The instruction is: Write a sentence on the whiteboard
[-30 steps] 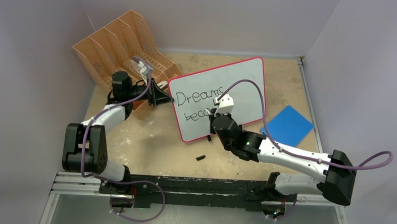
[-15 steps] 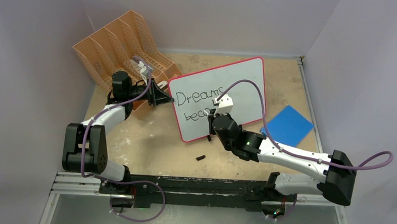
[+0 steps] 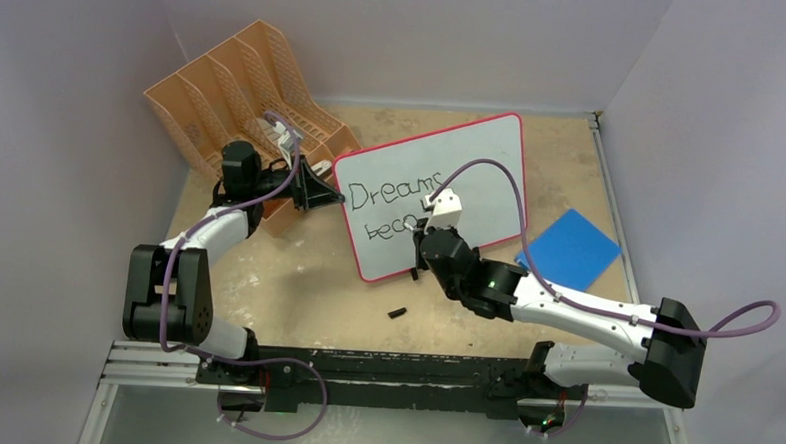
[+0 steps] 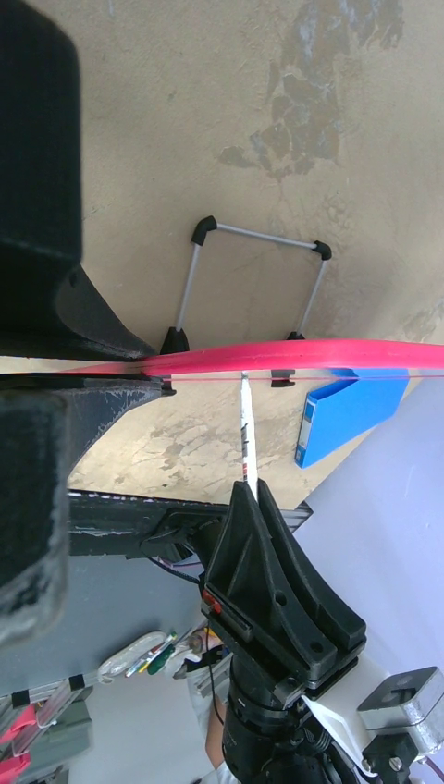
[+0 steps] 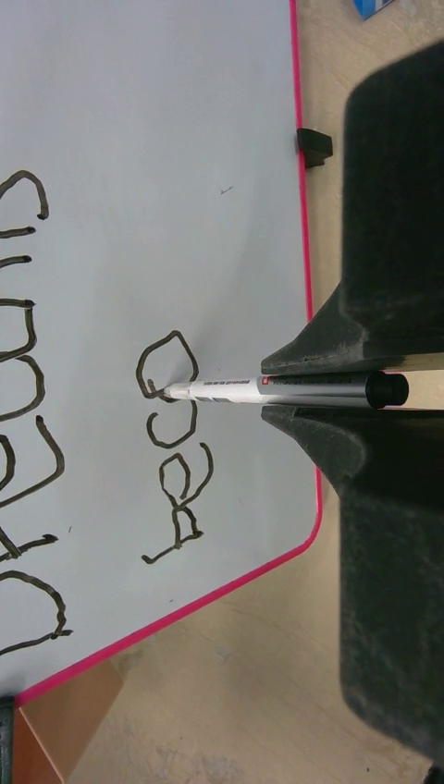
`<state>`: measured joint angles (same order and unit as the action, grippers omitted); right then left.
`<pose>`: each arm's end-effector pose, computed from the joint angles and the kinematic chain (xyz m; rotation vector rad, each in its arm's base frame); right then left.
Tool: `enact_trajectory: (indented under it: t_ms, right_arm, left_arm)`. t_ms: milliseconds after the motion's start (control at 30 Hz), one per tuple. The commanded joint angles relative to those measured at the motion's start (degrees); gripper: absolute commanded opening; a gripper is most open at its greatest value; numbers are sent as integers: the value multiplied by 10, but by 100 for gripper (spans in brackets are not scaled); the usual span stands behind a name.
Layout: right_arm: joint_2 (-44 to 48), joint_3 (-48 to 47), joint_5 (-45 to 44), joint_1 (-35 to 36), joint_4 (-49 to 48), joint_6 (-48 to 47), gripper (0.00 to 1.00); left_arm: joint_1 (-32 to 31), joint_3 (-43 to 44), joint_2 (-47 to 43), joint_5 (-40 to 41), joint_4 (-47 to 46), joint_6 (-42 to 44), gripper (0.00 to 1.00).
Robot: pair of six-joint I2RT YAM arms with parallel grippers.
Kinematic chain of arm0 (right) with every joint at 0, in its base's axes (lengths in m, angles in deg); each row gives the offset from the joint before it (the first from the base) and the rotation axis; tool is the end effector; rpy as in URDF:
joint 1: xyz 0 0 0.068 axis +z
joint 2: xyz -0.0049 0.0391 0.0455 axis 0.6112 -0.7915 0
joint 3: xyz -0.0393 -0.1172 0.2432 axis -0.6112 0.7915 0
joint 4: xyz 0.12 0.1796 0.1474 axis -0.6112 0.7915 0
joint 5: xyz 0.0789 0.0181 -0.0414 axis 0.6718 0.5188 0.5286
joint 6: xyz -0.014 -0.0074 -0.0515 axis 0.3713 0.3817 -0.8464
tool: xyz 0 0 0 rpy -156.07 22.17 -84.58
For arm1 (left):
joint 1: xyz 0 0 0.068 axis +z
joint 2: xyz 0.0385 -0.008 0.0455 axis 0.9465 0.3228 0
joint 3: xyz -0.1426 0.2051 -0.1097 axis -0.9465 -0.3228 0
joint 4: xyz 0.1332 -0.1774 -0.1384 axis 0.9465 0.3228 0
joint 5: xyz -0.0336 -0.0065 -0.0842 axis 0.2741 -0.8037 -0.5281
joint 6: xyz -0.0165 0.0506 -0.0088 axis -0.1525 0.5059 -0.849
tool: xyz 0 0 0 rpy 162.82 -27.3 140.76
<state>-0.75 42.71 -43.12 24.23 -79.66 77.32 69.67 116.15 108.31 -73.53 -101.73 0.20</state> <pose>0.1443 0.2233 0.2863 -0.1570 1.8773 0.3901 0.3009 -0.0418 0.2495 0.5579 1.7839 -1.4689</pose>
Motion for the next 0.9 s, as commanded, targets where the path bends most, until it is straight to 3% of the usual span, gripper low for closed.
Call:
enact_trajectory:
  t_ms: [0,300,867]
  right_arm:
    - [15,-8,-1,-3,8,6,0]
    - [67,9,-21,-6,5,-1,0]
    - [84,42,-29,-33,-54,-18,0]
  left_arm:
    - [-3,17,-16,-7,-4,22,0]
    - [-3,20,-16,-3,5,29,0]
    - [-3,21,-15,-3,10,31,0]
